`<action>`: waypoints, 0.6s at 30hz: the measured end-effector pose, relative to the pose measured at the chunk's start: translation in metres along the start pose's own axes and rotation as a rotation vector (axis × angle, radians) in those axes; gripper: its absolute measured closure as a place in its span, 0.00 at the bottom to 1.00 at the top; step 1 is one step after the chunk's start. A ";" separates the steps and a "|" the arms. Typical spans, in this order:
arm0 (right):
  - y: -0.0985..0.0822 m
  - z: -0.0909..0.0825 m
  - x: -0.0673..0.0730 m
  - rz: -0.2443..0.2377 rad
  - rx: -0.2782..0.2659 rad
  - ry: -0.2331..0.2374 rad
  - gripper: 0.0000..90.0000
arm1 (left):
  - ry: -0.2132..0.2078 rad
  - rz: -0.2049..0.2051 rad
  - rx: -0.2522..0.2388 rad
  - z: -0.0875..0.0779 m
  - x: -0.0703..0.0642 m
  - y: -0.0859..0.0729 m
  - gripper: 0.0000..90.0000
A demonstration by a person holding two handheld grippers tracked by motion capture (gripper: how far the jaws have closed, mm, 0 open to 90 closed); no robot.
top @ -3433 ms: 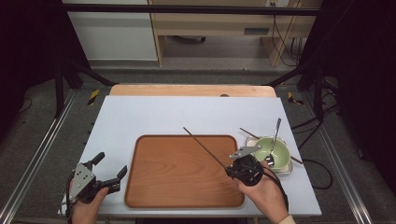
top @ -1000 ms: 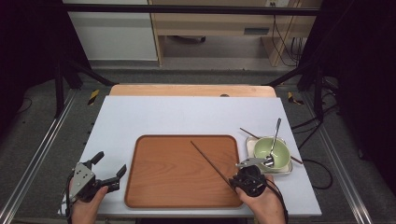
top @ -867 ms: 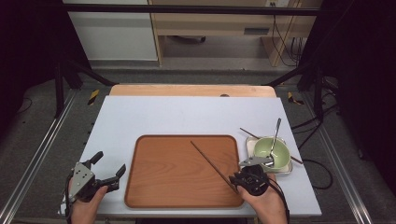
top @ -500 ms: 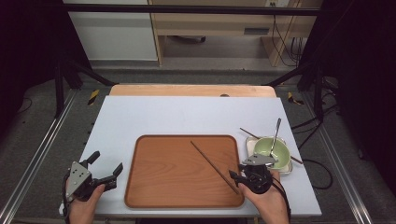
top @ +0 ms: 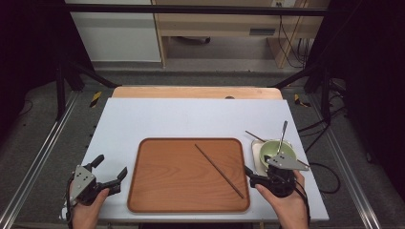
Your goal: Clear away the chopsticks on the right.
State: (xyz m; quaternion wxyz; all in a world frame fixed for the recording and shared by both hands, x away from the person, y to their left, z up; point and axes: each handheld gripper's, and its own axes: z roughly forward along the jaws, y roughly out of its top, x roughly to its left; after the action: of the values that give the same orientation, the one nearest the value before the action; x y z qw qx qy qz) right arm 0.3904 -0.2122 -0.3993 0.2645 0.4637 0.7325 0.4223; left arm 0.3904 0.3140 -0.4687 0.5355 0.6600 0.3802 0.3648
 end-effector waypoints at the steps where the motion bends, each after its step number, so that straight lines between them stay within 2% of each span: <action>1: 0.001 -0.002 -0.002 0.008 -0.016 -0.013 0.18 | 0.000 -0.001 -0.001 0.000 0.000 0.000 0.07; 3: 0.002 -0.006 -0.006 0.019 -0.033 -0.039 0.11 | -0.002 -0.003 -0.001 0.000 -0.001 0.000 0.07; 6: 0.003 -0.016 -0.015 0.052 -0.071 -0.056 0.09 | -0.007 0.002 0.005 0.001 -0.004 -0.001 0.07; 8: 0.005 -0.024 -0.024 0.024 -0.072 -0.054 0.15 | -0.006 0.011 0.010 0.001 -0.006 -0.002 0.07; 9: 0.006 -0.028 -0.029 0.002 -0.073 -0.071 0.17 | -0.006 0.013 0.012 0.001 -0.007 -0.002 0.07; 11: 0.008 -0.037 -0.040 -0.027 -0.060 -0.096 0.18 | -0.007 0.017 0.017 0.002 -0.009 -0.003 0.07; 13: 0.009 -0.047 -0.054 -0.028 -0.046 -0.111 0.19 | -0.013 0.032 0.021 0.003 -0.011 -0.002 0.07; 15: 0.011 -0.056 -0.068 -0.045 -0.008 -0.130 0.20 | -0.018 0.046 0.023 0.004 -0.013 -0.002 0.07; 18: 0.013 -0.067 -0.090 -0.093 0.061 -0.153 0.29 | -0.023 0.055 0.020 0.005 -0.015 -0.001 0.07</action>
State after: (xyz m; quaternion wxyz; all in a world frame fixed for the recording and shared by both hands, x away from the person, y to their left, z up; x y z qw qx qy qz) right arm 0.3826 -0.3162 -0.3546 0.3249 0.4681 0.7434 0.3503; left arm 0.3877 0.2990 -0.4717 0.5230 0.6796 0.3596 0.3679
